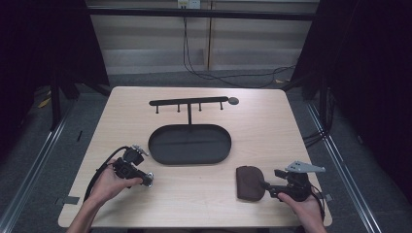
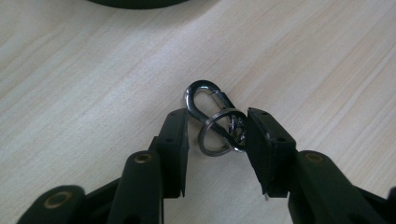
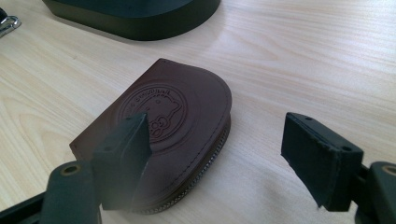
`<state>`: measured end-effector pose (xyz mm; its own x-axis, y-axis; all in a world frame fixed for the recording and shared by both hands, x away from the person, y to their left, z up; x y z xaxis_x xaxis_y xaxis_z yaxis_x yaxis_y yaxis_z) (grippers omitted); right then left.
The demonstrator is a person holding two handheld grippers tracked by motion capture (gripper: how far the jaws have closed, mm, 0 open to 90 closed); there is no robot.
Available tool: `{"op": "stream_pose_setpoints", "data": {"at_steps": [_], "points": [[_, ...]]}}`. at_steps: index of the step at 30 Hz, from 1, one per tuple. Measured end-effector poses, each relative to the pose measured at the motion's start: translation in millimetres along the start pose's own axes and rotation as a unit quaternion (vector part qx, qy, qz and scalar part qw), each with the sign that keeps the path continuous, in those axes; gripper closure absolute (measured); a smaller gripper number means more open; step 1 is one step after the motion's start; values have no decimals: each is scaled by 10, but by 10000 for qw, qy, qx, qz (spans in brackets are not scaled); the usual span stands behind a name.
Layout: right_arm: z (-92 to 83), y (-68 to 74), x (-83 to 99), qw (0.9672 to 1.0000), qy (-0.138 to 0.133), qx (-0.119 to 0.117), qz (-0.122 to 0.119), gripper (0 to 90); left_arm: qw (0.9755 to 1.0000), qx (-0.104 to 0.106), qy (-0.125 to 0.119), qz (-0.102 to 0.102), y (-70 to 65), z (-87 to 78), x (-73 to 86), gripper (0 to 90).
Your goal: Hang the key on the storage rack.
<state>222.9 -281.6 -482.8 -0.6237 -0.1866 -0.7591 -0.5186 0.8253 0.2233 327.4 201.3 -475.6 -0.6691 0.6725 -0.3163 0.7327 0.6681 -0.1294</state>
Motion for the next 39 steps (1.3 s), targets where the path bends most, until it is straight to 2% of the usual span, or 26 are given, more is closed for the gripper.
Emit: {"op": "stream_pose_setpoints", "data": {"at_steps": [7,9,17,18,21,22,24,30,34,36,37,39], "points": [[3,-1,1,10000,14,6,-4,235,9999,40,-99,40,8,-47,13,715],[3,0,2,10000,18,7,4,235,9999,32,-105,44,12,-57,20,784],[5,-3,3,10000,44,7,15,234,9998,94,-103,119,-4,-72,24,848],[5,-3,3,10000,46,8,18,235,9998,84,-108,110,-5,-75,24,845],[8,-3,4,10000,55,18,17,234,9998,60,-179,78,18,-91,11,726],[9,-2,4,10000,59,17,19,234,9998,84,-180,60,29,-88,7,718],[9,-1,4,10000,57,15,25,235,9999,59,-109,-11,42,-59,-2,651],[12,-6,5,10000,64,5,6,234,9999,113,1,35,3,15,-46,562],[11,-2,6,10000,75,3,16,235,10000,45,32,51,-44,48,-79,562],[10,-3,6,10000,66,-2,14,235,10000,70,-3,70,-54,43,-81,595],[12,-5,7,10000,70,0,16,235,9999,115,-12,92,-56,37,-79,670],[13,-5,7,10000,71,-3,11,234,9999,85,-10,116,-71,31,-78,671]]}}
Point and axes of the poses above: each handheld gripper's, and its own axes: z roughly forward along the jaws, x roughly out of its underside, y roughly to its left, the point moved 1 cm from there along z, roughly forward along the jaws, and after that the axes turned 5 degrees about -x, right-handed, at the moved point
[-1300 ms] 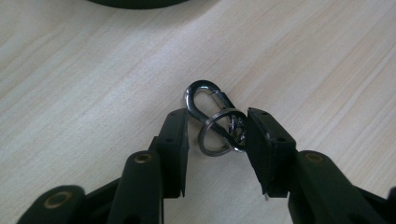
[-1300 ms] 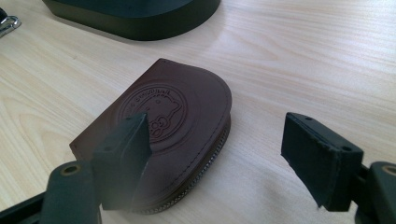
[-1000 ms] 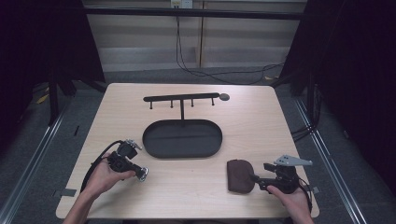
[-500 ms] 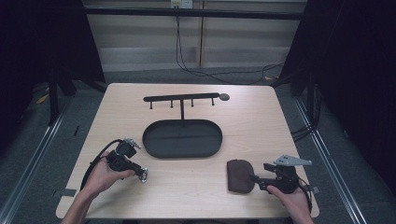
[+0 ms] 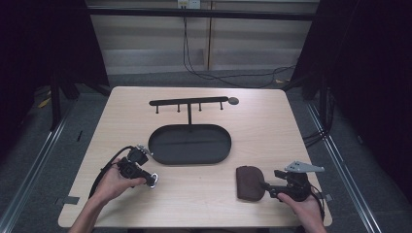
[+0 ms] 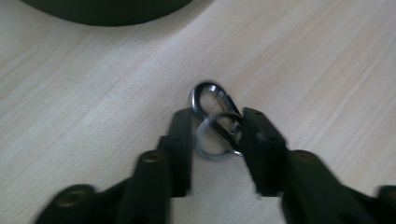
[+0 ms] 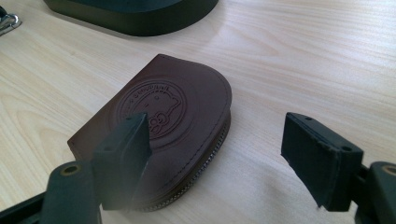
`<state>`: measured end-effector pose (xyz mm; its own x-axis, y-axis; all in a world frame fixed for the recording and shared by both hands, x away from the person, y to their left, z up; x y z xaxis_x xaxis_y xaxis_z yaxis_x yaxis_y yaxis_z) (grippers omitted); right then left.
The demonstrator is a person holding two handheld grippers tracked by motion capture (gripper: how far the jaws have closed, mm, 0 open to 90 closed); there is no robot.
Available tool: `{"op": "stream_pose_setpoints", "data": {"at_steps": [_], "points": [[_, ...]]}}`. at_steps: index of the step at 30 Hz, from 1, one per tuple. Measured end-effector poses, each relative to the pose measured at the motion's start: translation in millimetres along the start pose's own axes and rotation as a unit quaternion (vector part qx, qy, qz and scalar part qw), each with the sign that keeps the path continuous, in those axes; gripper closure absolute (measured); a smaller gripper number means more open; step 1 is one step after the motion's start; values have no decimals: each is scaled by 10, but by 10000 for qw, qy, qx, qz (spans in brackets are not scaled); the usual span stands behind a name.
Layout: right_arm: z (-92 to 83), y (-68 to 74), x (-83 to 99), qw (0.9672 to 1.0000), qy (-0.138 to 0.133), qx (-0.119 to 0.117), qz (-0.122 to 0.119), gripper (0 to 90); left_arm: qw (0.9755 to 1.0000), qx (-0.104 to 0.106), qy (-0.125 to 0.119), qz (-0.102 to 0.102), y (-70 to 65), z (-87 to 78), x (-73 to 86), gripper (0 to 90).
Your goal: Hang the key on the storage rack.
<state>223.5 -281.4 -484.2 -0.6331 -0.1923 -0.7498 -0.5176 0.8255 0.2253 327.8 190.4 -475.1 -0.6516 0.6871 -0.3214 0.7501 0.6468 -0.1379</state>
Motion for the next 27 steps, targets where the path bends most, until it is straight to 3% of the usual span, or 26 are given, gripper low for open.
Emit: {"op": "stream_pose_setpoints", "data": {"at_steps": [3,5,8,12,16,19,23,26,27], "points": [[1,0,1,10000,24,5,8,235,10000,72,-67,12,1,-28,0,710],[1,0,1,10000,27,5,8,235,10000,58,-66,22,6,-42,10,831],[2,0,1,10000,30,6,4,235,9999,30,20,119,-9,-13,17,848],[3,-1,2,10000,40,4,9,235,9997,187,-169,71,-38,-64,-13,811],[9,-4,1,10000,46,8,1,235,9992,127,-246,272,-135,-138,-93,784],[7,-1,2,10000,47,-3,5,235,9986,101,-108,514,-186,-106,-171,758],[11,-1,5,10000,73,-4,17,235,9985,110,-60,531,-175,-44,-241,714],[11,-1,6,10000,85,-8,13,235,9975,88,255,657,-171,30,-251,686],[12,-2,6,10000,78,-15,0,235,9976,99,234,650,-172,42,-250,683]]}}
Point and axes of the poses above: each handheld gripper's, and its own axes: z roughly forward along the jaws, x roughly out of its underside, y roughly to its left, the point moved 1 cm from there along z, roughly forward along the jaws, and after that the axes turned 5 degrees about -x, right-handed, at the moved point
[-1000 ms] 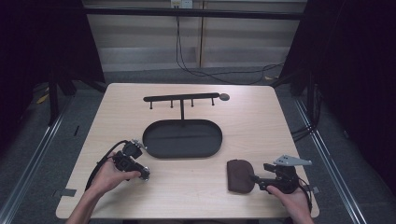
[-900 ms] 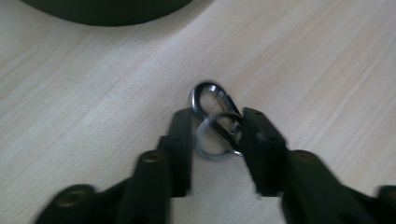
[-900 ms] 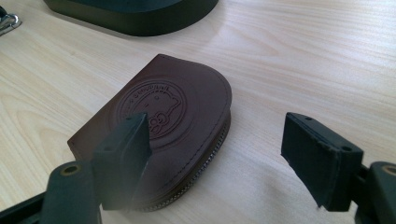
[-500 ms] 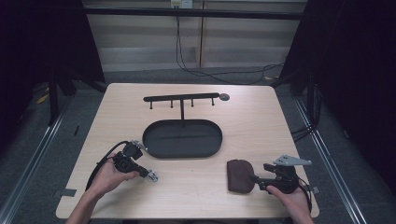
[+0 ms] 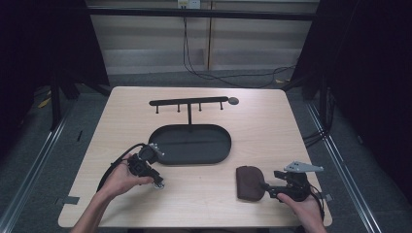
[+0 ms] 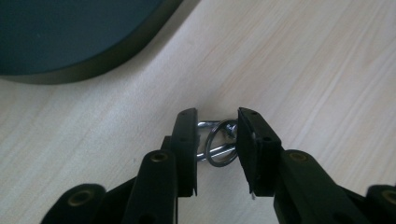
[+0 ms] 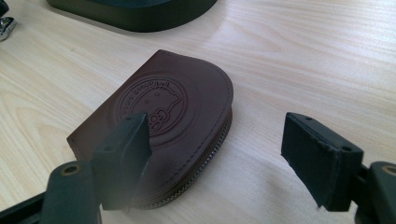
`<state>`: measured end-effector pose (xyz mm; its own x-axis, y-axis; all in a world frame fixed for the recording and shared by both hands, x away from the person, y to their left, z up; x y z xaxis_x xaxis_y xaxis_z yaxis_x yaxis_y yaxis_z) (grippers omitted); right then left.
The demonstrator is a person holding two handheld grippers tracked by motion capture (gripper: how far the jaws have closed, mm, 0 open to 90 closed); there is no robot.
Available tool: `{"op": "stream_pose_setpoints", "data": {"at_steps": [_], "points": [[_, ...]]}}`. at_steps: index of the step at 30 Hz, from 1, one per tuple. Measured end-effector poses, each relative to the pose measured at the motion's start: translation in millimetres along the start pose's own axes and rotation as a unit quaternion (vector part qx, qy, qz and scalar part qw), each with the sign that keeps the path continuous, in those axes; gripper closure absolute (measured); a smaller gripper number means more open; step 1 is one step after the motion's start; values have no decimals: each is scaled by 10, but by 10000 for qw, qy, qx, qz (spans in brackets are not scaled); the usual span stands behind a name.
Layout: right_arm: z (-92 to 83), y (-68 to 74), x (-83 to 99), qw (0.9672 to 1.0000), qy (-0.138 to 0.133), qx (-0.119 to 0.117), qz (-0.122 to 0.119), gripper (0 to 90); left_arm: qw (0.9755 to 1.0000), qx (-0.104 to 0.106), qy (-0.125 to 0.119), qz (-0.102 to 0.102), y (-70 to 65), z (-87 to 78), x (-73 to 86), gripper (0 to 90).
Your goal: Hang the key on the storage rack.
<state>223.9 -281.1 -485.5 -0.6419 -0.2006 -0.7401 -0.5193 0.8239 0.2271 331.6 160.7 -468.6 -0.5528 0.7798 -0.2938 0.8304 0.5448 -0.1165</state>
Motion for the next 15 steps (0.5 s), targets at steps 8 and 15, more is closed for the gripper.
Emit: {"op": "stream_pose_setpoints", "data": {"at_steps": [8,15], "points": [[0,2,1,10000,10,9,9,235,9999,59,72,110,-31,10,-10,835],[2,0,1,10000,17,0,10,235,9998,147,42,121,-51,-75,-17,891]]}}
Point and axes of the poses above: each handheld gripper's, and its own axes: z roughly forward along the jaws, x roughly out of its underside, y roughly to its left, the point moved 1 cm from there along z, roughly forward along the jaws, and after that the axes turned 5 degrees about -x, right-handed, at the moved point
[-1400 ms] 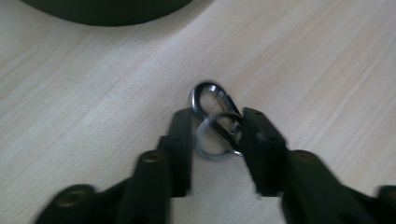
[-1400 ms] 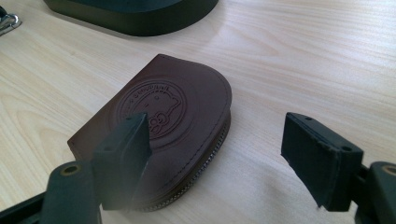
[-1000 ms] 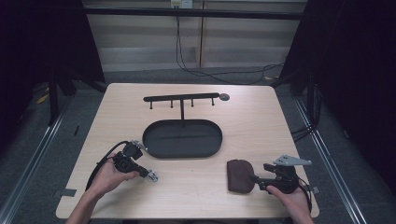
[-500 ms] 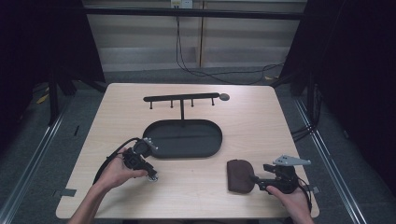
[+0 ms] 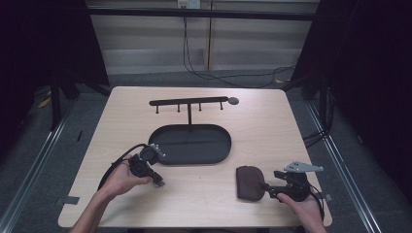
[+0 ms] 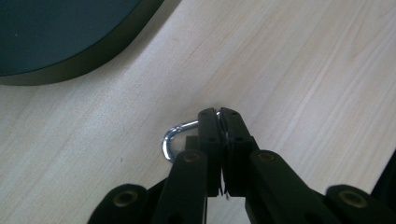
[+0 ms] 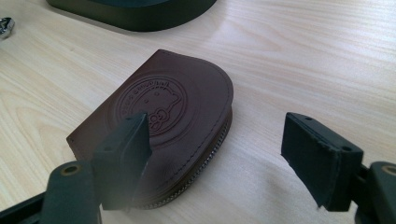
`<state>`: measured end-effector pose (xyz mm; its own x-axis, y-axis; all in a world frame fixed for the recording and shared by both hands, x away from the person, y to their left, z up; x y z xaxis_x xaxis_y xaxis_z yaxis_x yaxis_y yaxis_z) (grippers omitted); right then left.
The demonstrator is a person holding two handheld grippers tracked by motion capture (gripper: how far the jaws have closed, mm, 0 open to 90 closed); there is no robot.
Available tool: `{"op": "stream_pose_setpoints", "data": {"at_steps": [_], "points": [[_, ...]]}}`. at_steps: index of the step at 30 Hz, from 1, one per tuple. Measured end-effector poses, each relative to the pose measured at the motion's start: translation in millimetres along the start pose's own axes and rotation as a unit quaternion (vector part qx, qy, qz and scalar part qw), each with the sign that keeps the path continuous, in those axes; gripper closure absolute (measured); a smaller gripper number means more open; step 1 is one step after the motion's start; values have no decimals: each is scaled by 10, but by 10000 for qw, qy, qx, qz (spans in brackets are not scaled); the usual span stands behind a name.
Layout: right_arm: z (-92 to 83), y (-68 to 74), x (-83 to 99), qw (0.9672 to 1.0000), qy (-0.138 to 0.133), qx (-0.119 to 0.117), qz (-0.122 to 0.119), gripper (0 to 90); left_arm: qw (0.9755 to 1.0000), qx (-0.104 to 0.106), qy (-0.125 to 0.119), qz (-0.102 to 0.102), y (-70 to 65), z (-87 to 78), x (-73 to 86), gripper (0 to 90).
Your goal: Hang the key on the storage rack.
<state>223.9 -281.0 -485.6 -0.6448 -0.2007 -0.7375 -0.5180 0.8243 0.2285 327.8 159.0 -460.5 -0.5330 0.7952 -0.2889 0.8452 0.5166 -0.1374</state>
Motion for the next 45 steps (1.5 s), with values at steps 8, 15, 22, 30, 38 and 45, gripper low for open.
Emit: {"op": "stream_pose_setpoints", "data": {"at_steps": [8,15,22,30,38,45], "points": [[-7,-2,-1,10000,-36,13,3,236,9999,-50,116,84,-45,-161,-26,892],[-5,0,-1,10000,-33,13,12,236,9992,-194,326,121,-60,-366,-62,893],[-6,-1,-1,10000,-35,11,14,236,9981,-292,493,221,-99,-498,-117,892],[-6,0,-1,10000,-31,11,3,236,9971,-454,564,243,-96,-669,-218,892],[-6,0,-1,10000,-29,11,4,236,9972,-581,451,145,-29,-835,-314,893],[-4,1,-1,10000,-23,14,9,235,9964,-637,530,155,3,-962,-385,891]]}}
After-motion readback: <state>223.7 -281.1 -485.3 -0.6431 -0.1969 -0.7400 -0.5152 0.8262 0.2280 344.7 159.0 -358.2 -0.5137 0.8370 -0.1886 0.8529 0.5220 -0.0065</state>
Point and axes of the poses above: each handheld gripper's, and its own axes: z roughly forward along the jaws, x roughly out of its underside, y roughly to its left, the point moved 1 cm from there along z, roughly forward along the jaws, and after that the axes turned 5 degrees about -x, right-handed, at the moved point
